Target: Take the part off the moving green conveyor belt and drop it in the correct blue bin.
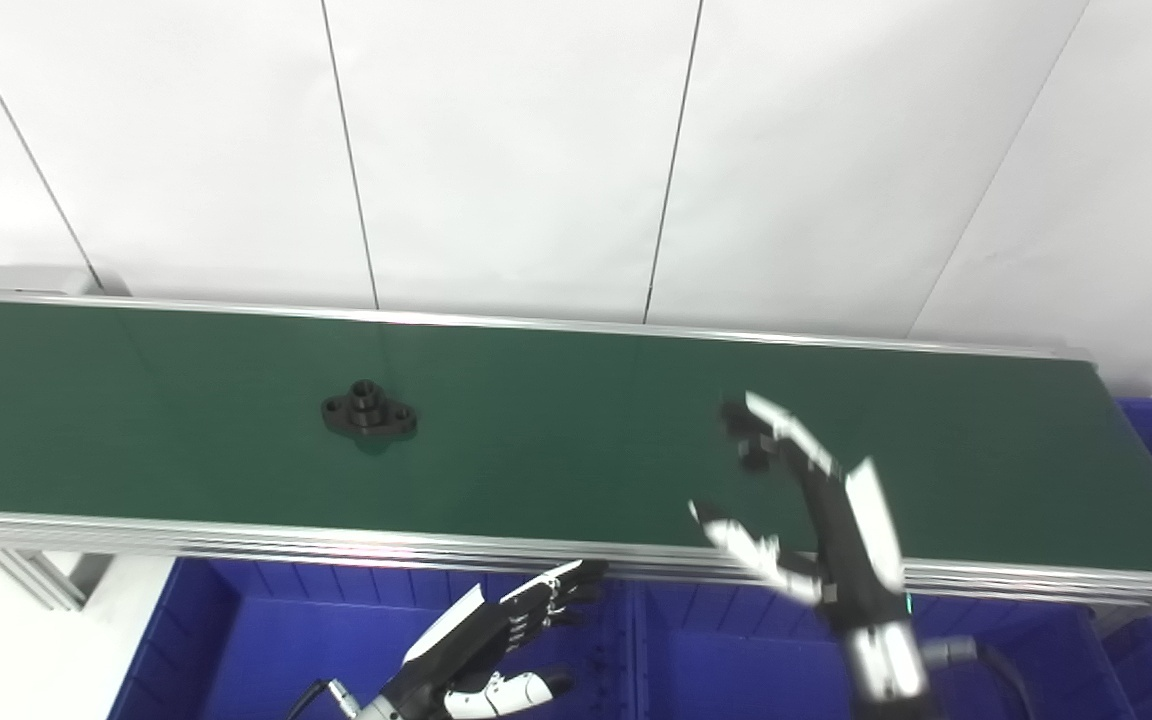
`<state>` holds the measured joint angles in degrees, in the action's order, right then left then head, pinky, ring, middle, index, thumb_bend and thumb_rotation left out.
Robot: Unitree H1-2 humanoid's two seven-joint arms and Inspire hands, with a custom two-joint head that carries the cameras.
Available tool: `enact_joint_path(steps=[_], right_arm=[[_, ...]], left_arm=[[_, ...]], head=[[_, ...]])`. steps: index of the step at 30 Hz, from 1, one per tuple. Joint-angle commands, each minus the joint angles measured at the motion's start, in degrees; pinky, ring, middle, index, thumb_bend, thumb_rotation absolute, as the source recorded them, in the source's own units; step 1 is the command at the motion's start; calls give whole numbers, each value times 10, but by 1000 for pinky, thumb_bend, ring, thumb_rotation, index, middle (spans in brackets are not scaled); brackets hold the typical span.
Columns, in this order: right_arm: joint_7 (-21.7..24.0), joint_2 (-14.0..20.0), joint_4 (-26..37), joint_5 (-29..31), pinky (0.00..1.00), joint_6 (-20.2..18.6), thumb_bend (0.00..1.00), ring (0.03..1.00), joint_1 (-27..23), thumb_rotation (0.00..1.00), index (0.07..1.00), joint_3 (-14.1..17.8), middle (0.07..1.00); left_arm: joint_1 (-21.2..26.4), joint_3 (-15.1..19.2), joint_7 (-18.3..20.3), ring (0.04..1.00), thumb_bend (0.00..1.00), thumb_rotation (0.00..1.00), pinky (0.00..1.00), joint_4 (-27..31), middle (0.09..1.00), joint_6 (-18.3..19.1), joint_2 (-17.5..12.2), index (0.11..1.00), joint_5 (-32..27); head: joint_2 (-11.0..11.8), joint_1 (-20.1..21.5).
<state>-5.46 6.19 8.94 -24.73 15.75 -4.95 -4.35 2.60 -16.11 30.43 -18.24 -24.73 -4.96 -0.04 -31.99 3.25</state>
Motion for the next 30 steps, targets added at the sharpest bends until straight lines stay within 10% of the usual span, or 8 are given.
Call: enact_joint_path(steps=[1, 15, 30], right_arm=[[4, -7, 13, -12, 551, -35, 685, 635, -51, 300, 758, 6, 718], [79, -3, -102, -119, 510, -214, 853, 600, -292, 354, 714, -52, 672], [79, -19, -327, -147, 647, -221, 880, 708, -423, 301, 765, -137, 738]], left_arm=[[15, -1, -6, 913, 452, 630, 852, 17, 947, -22, -1, 924, -4], [10, -8, -13, 916, 446, 621, 857, 26, 949, -22, -2, 924, -4], [5, -20, -28, 921, 448, 625, 869, 37, 951, -22, -8, 926, 2]], head=[[0, -1], [-3, -3], [-7, -4]])
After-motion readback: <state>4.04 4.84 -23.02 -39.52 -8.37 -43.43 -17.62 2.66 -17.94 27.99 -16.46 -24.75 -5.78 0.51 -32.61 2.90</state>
